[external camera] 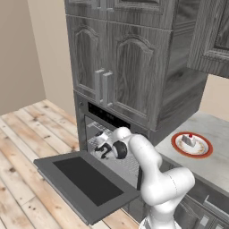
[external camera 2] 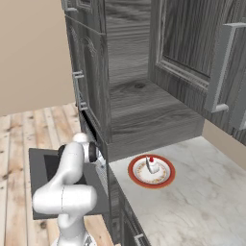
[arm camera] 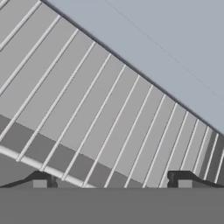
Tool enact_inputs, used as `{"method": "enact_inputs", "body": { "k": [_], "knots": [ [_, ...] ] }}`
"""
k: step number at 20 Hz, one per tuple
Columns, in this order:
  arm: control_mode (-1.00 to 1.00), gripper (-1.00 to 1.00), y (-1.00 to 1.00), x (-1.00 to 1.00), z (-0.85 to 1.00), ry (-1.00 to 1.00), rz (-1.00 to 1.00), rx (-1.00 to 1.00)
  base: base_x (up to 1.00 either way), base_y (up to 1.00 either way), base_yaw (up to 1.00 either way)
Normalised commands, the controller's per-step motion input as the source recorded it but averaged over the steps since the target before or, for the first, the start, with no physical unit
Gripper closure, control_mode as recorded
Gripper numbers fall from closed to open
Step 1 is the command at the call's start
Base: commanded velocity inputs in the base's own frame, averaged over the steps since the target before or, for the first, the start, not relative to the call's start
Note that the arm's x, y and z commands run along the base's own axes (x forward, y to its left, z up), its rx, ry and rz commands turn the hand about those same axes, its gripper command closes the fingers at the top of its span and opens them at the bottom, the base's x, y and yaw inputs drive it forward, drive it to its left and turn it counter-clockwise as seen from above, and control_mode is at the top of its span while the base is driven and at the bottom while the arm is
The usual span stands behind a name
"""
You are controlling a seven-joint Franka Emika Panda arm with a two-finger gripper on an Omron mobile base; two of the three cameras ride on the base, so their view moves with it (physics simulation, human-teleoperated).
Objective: Take the baked cake out of the oven and place it on the plate for cooling. Then close the oven door.
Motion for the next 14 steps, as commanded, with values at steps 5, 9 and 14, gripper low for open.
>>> {"method": "enact_inputs", "body": {
  "k": [5,9,14],
  "knots": [
    [-1.00,-1.00,-0.10,-0.04,0.04,0.00,0.00,0.00,0.00,0.00,0.00],
    [-1.00,-1.00,0.22,-0.76,0.29,-0.03,0.03,0.00,0.00,0.00,0.00],
    [-1.00,-1.00,0.58,-0.93,0.53,-0.03,0.12,0.00,0.00,0.00,0.00]
  ]
}}
